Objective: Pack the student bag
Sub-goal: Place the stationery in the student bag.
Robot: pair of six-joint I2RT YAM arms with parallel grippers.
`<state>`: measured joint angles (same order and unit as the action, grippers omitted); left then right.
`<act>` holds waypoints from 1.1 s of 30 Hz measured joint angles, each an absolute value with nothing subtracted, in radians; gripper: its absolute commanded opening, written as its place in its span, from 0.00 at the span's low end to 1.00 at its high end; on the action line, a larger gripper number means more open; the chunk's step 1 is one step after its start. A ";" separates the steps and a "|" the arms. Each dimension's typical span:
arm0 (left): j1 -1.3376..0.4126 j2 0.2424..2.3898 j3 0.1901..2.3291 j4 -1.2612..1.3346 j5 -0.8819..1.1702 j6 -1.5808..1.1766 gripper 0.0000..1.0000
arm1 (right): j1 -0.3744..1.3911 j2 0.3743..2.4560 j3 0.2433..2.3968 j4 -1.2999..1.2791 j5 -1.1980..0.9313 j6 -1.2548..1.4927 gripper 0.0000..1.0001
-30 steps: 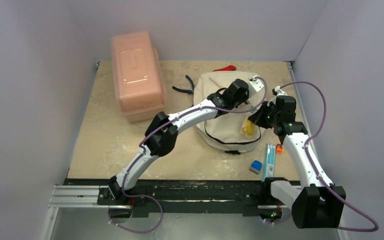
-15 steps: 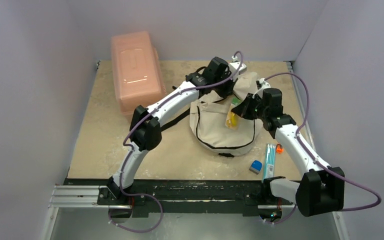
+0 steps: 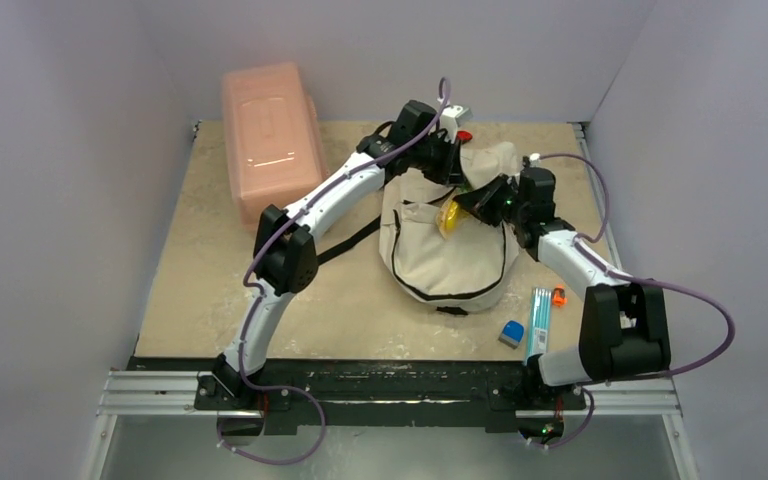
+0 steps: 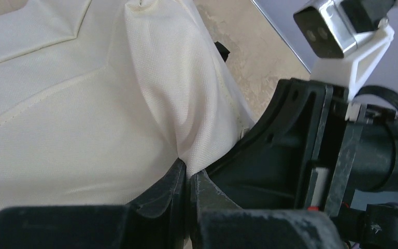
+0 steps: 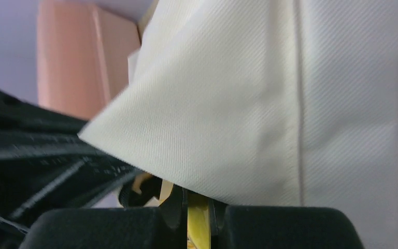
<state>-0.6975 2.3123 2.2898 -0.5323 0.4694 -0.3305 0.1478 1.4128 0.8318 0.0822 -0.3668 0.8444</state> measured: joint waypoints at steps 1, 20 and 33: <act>-0.698 2.312 2.284 -0.529 0.470 -0.333 0.00 | 0.129 1.421 0.832 0.117 -0.365 0.893 0.00; -0.724 2.311 2.228 -0.433 0.369 -0.216 0.00 | 0.120 1.508 0.919 0.094 -0.104 1.289 0.00; -0.759 2.275 2.115 -0.305 0.213 -0.057 0.05 | 0.113 1.555 0.933 0.101 -0.060 1.568 0.73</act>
<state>-0.7593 2.2753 2.1155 -0.3050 0.2131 -0.0570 0.1127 1.5547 0.9333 0.1013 -0.0597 1.5677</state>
